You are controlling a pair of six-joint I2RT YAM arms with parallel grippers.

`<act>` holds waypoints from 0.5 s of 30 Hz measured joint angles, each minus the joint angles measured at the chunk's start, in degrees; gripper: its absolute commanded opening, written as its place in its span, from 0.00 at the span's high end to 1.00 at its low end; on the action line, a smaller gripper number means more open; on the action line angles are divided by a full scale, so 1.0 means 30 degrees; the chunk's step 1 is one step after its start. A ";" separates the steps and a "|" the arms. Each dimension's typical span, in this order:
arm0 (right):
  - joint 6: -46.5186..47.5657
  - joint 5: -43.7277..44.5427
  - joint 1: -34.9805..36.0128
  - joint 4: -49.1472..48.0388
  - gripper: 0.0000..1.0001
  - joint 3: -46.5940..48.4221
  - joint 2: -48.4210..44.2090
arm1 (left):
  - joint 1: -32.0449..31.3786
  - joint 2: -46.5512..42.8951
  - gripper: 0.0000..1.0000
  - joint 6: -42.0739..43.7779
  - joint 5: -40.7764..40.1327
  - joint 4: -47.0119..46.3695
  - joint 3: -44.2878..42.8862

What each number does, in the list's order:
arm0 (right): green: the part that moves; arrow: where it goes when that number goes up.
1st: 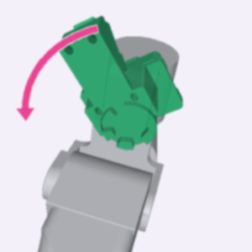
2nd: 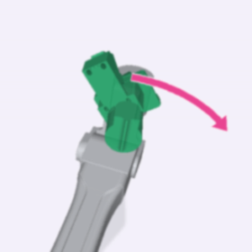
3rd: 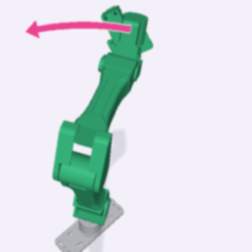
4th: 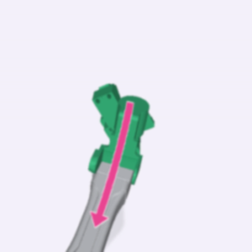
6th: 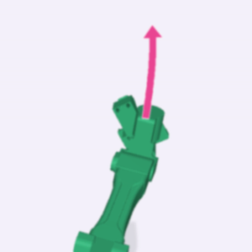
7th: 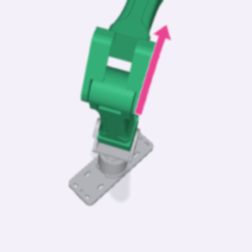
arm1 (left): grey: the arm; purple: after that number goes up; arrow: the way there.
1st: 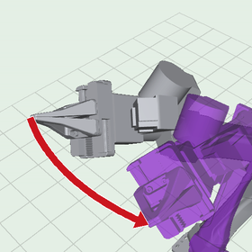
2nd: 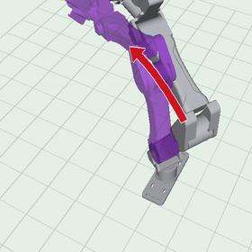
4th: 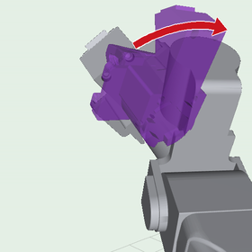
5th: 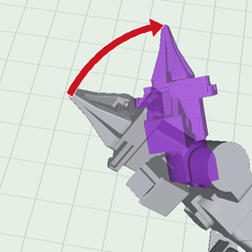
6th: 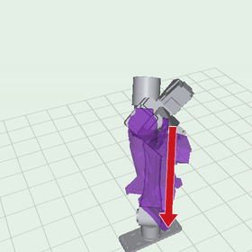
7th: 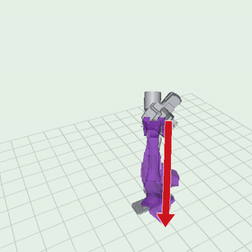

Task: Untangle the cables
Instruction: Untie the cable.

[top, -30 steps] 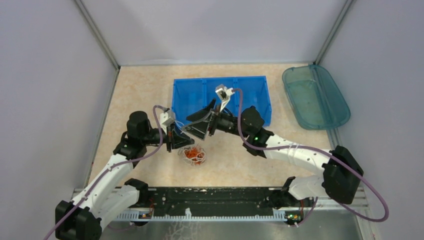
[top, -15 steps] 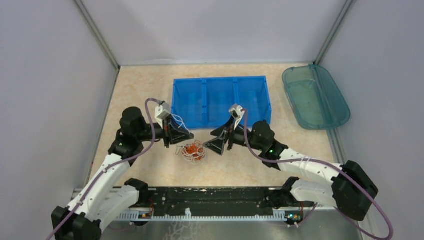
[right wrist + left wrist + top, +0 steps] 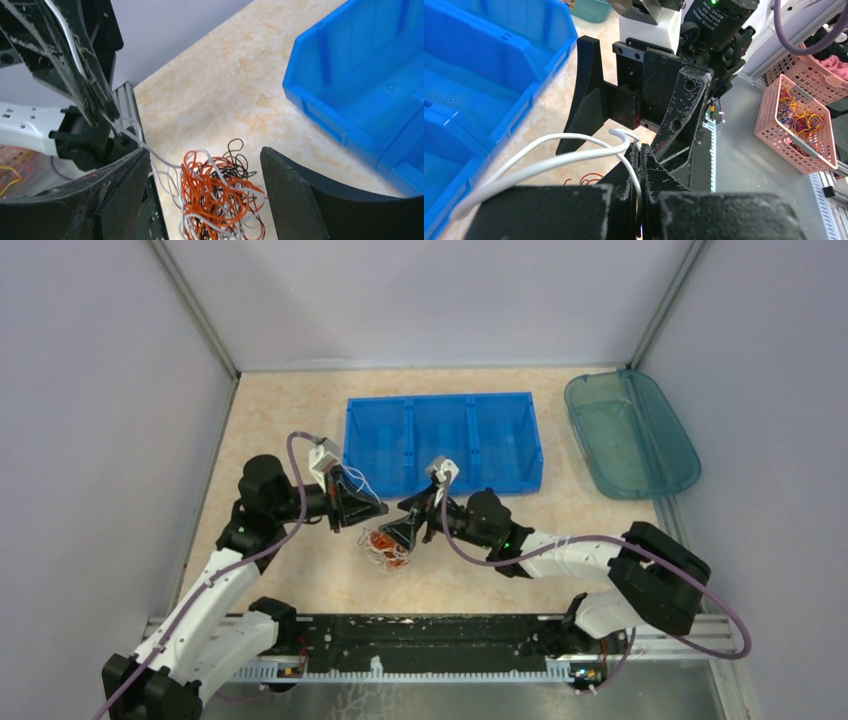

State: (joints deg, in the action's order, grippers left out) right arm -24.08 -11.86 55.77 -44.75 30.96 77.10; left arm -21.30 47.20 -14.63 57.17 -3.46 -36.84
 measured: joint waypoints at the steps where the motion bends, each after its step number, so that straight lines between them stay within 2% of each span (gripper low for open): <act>1: 0.0007 0.0248 0.0124 -0.0321 0.19 0.0117 0.0270 | -0.0007 0.0000 1.00 -0.0051 -0.0124 0.0000 -0.0007; 6: 0.0182 0.2033 0.0874 -0.1239 0.26 0.0765 0.1311 | -0.0080 -0.0153 1.00 -0.0146 -0.0772 0.0007 -0.0029; 15: 0.1676 0.6681 0.2572 -0.1326 0.26 0.2674 0.4153 | -0.0066 -0.0226 1.00 -0.1035 -0.1290 -0.0087 -0.0714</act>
State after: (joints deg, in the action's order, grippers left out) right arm -19.05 8.19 63.48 -48.73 38.98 89.56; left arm -21.50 46.52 -17.74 53.30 -3.73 -38.98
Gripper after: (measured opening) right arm 0.738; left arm 0.008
